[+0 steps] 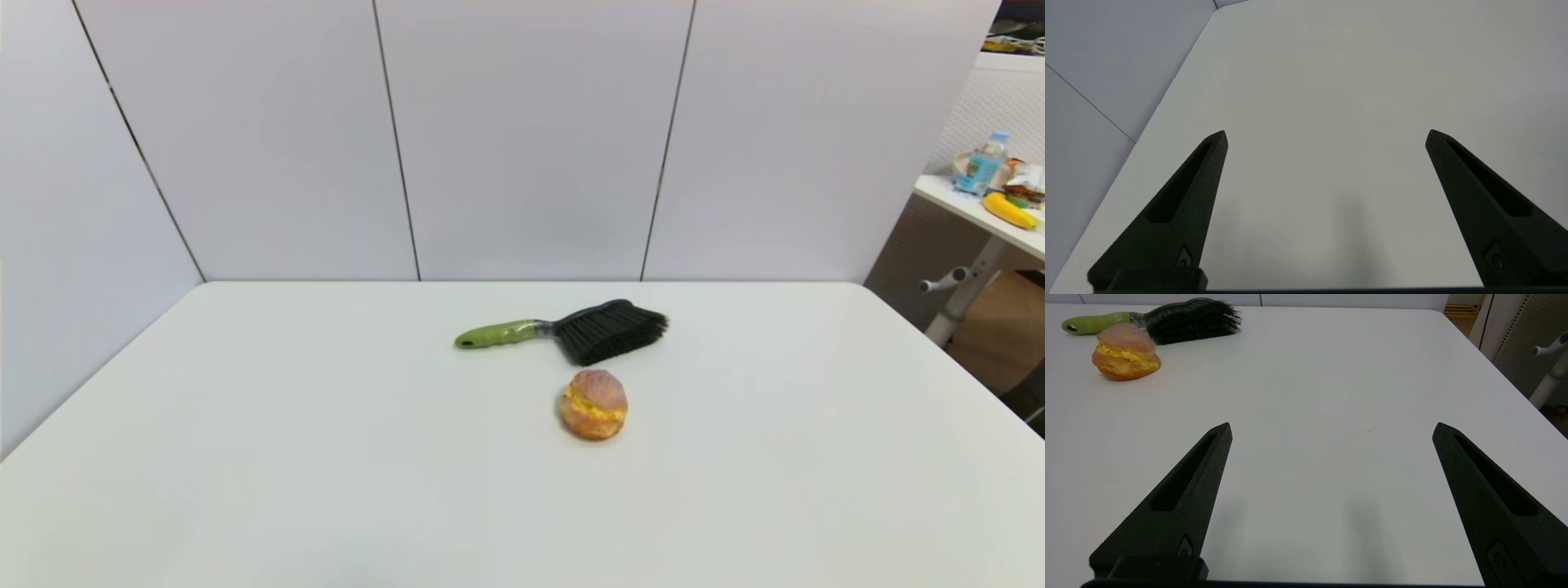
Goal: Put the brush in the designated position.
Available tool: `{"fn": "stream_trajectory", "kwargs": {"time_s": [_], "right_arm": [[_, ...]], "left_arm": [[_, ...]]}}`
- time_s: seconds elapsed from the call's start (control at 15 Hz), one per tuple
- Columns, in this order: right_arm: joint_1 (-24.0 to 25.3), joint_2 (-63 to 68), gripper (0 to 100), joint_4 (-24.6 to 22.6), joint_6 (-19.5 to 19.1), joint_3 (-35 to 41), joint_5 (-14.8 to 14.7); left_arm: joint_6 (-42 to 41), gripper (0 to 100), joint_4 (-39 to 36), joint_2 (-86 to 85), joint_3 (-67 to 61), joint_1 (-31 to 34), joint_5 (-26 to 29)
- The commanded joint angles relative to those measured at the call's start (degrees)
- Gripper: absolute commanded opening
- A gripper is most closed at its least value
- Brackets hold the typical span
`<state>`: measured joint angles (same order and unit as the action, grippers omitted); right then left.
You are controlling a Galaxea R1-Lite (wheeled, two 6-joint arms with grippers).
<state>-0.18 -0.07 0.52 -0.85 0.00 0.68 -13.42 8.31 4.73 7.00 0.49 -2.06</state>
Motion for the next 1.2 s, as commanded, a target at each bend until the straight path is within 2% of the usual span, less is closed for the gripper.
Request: {"fn": "stream_trajectory", "kwargs": {"time_s": [0.07, 0.2, 0.4, 0.6, 1.2], "right_arm": [[0.0, 0.1, 100, 0.0, 0.0, 0.1, 0.0], [0.0, 0.1, 100, 0.0, 0.0, 0.1, 0.0], [0.0, 0.1, 100, 0.0, 0.0, 0.1, 0.0], [0.0, 0.1, 100, 0.0, 0.0, 0.1, 0.0], [0.0, 0.1, 100, 0.0, 0.0, 0.1, 0.0]], "left_arm": [[0.2, 100, -0.1, -3.8, -2.1, -0.1, 0.0], [0.6, 100, -1.0, -4.7, -2.5, -0.2, 0.0], [1.6, 100, -8.8, -4.7, -5.7, -0.1, 2.6], [8.9, 100, -7.7, -4.7, -7.0, -0.2, 4.4], [9.1, 100, -7.8, -4.7, -7.0, -0.2, 4.3]]}}
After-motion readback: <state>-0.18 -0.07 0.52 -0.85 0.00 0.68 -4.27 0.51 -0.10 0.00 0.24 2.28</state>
